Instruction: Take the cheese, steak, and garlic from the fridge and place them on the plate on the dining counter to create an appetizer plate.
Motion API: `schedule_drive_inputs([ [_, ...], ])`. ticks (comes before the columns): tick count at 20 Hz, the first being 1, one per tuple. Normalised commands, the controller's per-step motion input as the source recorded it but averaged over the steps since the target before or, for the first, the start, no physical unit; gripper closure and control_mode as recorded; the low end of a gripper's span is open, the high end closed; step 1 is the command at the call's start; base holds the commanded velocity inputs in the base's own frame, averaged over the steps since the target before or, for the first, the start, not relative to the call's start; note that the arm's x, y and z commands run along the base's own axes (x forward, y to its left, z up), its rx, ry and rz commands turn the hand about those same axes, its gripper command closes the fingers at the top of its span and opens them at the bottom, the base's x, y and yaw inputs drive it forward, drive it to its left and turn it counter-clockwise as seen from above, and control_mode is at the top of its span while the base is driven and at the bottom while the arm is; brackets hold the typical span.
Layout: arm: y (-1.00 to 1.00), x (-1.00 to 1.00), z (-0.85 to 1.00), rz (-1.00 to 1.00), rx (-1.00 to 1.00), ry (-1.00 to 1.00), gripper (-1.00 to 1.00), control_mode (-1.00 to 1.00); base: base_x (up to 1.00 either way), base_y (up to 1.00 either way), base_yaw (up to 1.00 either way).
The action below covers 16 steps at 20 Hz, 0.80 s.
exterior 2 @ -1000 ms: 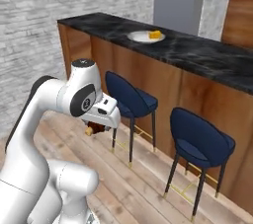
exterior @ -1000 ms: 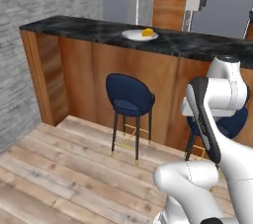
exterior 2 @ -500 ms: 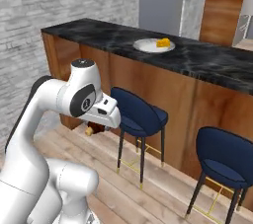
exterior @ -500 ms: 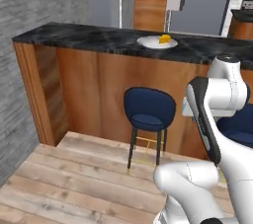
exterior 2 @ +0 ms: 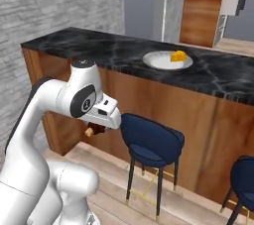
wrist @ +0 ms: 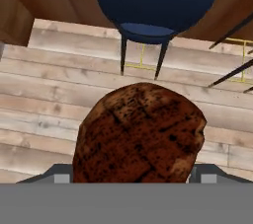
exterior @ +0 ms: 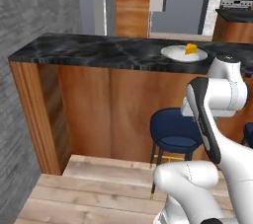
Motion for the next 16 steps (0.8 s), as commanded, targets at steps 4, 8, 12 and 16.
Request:
schedule_drive_inputs([
  [4,0.0,0.0,0.0,0.0,0.0,0.0,1.0,1.0,0.97,0.56,-0.31],
  [8,0.0,0.0,0.0,0.0,0.0,0.0,1.0,1.0,0.92,0.35,-0.3],
  [12,0.0,0.0,0.0,0.0,0.0,0.0,1.0,1.0,0.79,0.04,-0.26],
  [16,0.0,0.0,0.08,-0.02,-0.01,-0.02,1.0,-1.0,0.28,0.0,-0.13],
])
